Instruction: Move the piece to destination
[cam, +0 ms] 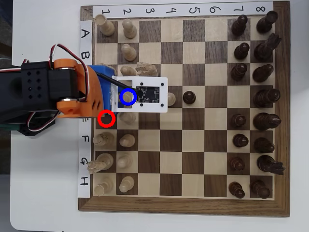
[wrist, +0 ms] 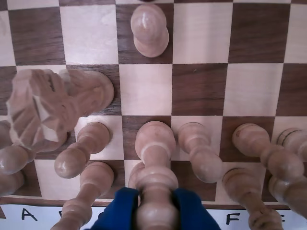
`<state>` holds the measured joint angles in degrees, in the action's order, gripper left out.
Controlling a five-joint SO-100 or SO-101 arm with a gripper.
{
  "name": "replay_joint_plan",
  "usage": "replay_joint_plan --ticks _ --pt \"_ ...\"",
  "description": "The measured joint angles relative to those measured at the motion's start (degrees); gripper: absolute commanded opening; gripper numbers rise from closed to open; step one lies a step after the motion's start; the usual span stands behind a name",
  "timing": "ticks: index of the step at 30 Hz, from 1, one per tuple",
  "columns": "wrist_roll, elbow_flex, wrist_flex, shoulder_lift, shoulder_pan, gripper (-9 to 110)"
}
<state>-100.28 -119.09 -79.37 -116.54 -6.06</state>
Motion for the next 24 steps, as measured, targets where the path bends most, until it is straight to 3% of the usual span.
replay_joint_plan --ticks 20,24 --pt "0.0 0.0 0.0 1.1 -0.5 0" --pt "0.0 0.0 0.0 1.1 -1.0 7"
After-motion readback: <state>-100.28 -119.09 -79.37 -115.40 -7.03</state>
